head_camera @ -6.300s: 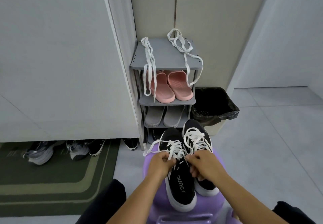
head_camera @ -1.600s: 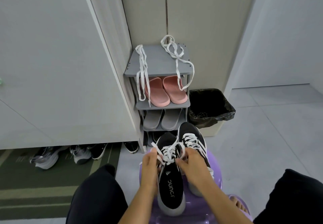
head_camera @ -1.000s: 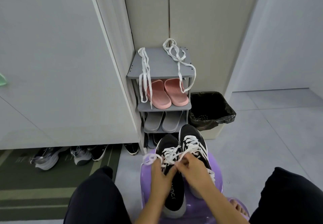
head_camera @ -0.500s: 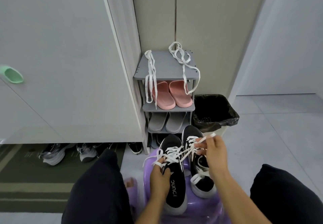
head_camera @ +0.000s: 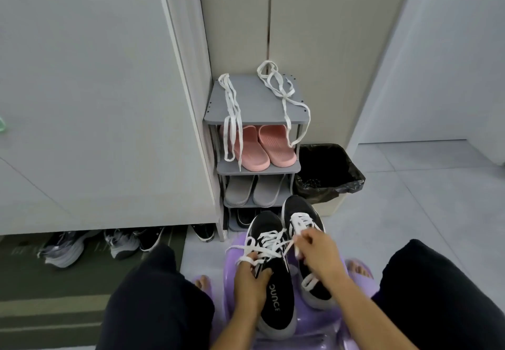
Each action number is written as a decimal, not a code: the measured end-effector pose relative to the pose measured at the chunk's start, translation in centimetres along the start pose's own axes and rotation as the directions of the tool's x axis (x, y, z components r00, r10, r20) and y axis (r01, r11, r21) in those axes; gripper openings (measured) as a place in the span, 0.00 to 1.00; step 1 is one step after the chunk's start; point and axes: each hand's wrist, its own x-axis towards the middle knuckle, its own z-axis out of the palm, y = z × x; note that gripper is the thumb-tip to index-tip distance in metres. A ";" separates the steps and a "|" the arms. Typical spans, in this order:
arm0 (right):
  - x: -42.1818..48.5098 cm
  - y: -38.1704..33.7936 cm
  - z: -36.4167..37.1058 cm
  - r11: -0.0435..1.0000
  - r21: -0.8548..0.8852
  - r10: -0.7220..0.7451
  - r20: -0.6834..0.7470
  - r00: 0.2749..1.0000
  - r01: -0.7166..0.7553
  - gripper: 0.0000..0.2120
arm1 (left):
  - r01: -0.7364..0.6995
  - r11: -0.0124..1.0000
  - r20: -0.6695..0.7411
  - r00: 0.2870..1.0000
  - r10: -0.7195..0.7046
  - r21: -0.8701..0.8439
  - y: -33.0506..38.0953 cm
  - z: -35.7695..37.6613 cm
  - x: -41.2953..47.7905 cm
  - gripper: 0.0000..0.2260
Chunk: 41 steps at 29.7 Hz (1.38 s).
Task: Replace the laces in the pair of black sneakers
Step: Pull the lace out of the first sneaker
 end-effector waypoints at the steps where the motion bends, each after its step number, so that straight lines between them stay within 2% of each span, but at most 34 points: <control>1: 0.5 -0.5 -1.4 0.990 0.139 0.030 -0.053 0.998 -0.023 0.15 | 0.010 1.000 -0.002 1.000 -0.010 -0.012 -0.1 0.1 0.1 0.17; 3: 1.4 -1.8 -4.6 0.913 0.408 0.086 -0.163 0.983 -0.012 0.14 | 0.008 0.999 -0.027 1.000 -0.009 -0.042 -0.1 0.2 -0.1 0.18; 5: 1.8 -3.0 -7.0 0.853 0.521 0.082 -0.197 0.977 0.034 0.13 | 0.003 0.998 -0.063 0.998 -0.006 -0.060 -0.1 0.4 -0.4 0.19; 6: 1.8 -3.4 -7.4 0.842 0.539 0.068 -0.160 0.985 0.029 0.10 | 0.002 0.997 -0.077 0.997 -0.008 -0.078 -0.1 0.6 -0.4 0.19; 8: 1.0 -3.4 -6.4 0.915 0.401 0.055 -0.041 0.998 -0.034 0.03 | 0.008 0.991 -0.121 0.992 -0.024 -0.135 0.1 0.8 -0.5 0.16; 11: -1.1 -1.1 -2.4 0.989 0.112 0.083 0.098 0.992 -0.094 0.06 | -0.011 0.987 -0.199 0.980 -0.021 -0.158 0.3 0.7 -0.6 0.09; 14: -2.1 0.4 1.4 0.993 -0.079 0.098 0.193 0.976 -0.084 0.13 | 0.013 0.995 -0.152 0.988 -0.028 -0.102 0.0 0.5 -0.4 0.04; 18: -1.3 0.6 3.4 0.993 -0.046 0.116 0.084 0.990 -0.112 0.14 | 0.038 0.992 -0.139 0.989 -0.055 -0.117 0.2 -0.1 0.1 0.07; 20: -1.3 1.1 3.9 0.991 -0.113 0.080 0.018 0.997 -0.078 0.16 | 0.045 0.991 -0.118 0.991 -0.060 -0.126 0.6 -0.1 0.2 0.07; 21: -1.4 1.4 4.1 0.987 -0.147 0.058 -0.007 0.998 -0.058 0.16 | 0.046 0.982 -0.135 0.988 -0.071 -0.182 1.0 -0.3 0.3 0.07; 23: -1.7 1.8 4.2 0.988 -0.150 0.021 -0.044 0.999 -0.027 0.15 | 0.026 0.913 -0.182 0.977 -0.109 -0.406 2.8 -1.0 0.4 0.08; 25: -1.9 2.0 4.3 0.996 -0.084 0.008 -0.057 0.998 -0.013 0.12 | -0.033 0.818 -0.194 0.976 -0.097 -0.574 5.0 -2.1 0.6 0.07; 28: -2.5 2.0 4.5 1.000 0.016 0.006 -0.061 0.998 -0.005 0.12 | -0.067 0.797 -0.222 0.971 -0.085 -0.600 5.3 -3.6 0.9 0.06; 31: -2.9 1.9 4.7 0.998 0.053 0.020 -0.069 0.997 -0.016 0.09 | 0.033 0.877 -0.123 0.987 -0.105 -0.478 3.0 -2.7 0.0 0.05; 34: -3.0 1.5 4.7 0.995 0.100 0.039 -0.107 0.994 -0.028 0.12 | -0.017 0.976 -0.078 0.997 0.000 -0.217 1.9 -1.3 0.0 0.07; 36: -2.5 0.5 4.0 0.979 0.201 0.061 -0.115 0.991 -0.036 0.13 | -0.033 0.990 -0.061 0.998 0.025 -0.138 2.0 -1.0 0.4 0.08; 39: -1.2 -2.3 1.0 0.813 0.582 0.110 -0.171 0.979 0.011 0.09 | 0.019 0.985 -0.104 0.994 -0.038 -0.172 2.0 -1.0 0.3 0.08; 41: -0.3 -4.0 -1.5 0.745 0.658 0.083 -0.251 0.965 0.107 0.08 | 0.051 0.977 -0.125 0.989 -0.078 -0.209 2.0 -0.9 0.0 0.06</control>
